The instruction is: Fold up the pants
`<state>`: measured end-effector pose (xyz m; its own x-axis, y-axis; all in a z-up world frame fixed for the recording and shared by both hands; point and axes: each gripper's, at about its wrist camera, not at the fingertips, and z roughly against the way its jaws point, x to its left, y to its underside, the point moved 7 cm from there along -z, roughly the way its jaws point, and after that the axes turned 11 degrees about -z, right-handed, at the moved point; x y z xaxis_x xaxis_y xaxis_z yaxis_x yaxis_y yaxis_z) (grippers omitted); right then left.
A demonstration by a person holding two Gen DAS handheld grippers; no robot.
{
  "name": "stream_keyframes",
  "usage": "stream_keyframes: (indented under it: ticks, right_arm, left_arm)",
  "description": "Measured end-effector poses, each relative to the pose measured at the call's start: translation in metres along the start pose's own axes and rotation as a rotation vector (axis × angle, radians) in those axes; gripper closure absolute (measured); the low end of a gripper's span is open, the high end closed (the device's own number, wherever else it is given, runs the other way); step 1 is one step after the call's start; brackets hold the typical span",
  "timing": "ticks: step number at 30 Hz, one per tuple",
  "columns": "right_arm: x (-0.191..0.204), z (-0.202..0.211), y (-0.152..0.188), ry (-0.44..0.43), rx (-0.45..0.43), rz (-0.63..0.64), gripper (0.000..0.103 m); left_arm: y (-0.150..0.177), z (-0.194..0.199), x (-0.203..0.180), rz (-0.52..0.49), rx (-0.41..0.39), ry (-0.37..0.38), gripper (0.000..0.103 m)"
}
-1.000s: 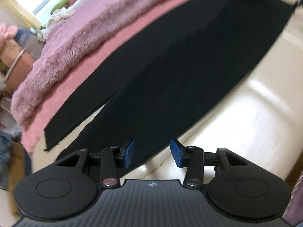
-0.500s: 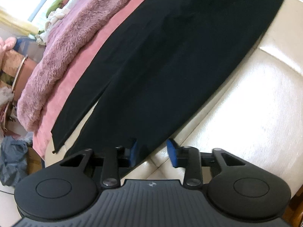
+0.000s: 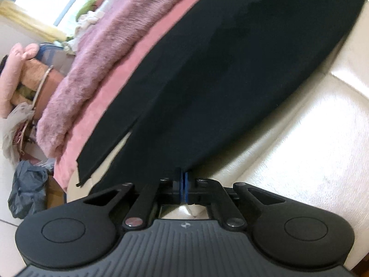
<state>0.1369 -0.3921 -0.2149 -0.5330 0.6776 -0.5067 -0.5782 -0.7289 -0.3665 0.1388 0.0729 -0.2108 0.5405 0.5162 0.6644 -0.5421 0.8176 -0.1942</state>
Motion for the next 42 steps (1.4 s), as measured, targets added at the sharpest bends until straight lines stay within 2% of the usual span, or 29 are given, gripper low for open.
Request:
stream_keyframes:
  ticks: [3,8,15,19,24,31,37,42]
  right_arm:
    - [-0.006,0.009,-0.004,0.033,-0.031,-0.05,0.103]
    - [-0.03,0.025,-0.023,0.097,-0.095,-0.138,0.103]
    - [-0.076,0.036,-0.066,0.198,-0.179,-0.208,0.103]
    - [-0.11,0.03,-0.097,0.234,-0.209,-0.231,0.103]
    - [-0.146,0.001,-0.137,0.227,-0.214,-0.239,0.103]
    - [-0.176,-0.075,-0.183,0.188,-0.168,-0.25,0.103]
    - [-0.168,-0.15,-0.189,0.095,-0.071,-0.283,0.103]
    - [-0.163,-0.179,-0.189,0.059,-0.055,-0.312,0.103]
  left_arm:
    - [-0.007,0.008,0.013,0.057,-0.021,-0.032,0.102]
    - [-0.022,0.016,0.057,0.217,-0.05,-0.071,0.102]
    - [-0.059,0.015,0.117,0.28,-0.084,-0.158,0.103]
    - [-0.08,-0.003,0.151,0.282,-0.076,-0.169,0.102]
    - [-0.105,-0.044,0.178,0.281,-0.034,-0.149,0.102]
    - [-0.13,-0.102,0.185,0.262,0.031,-0.125,0.103]
    - [-0.142,-0.15,0.172,0.203,0.068,-0.098,0.103]
    - [-0.142,-0.177,0.162,0.184,0.083,-0.077,0.103]
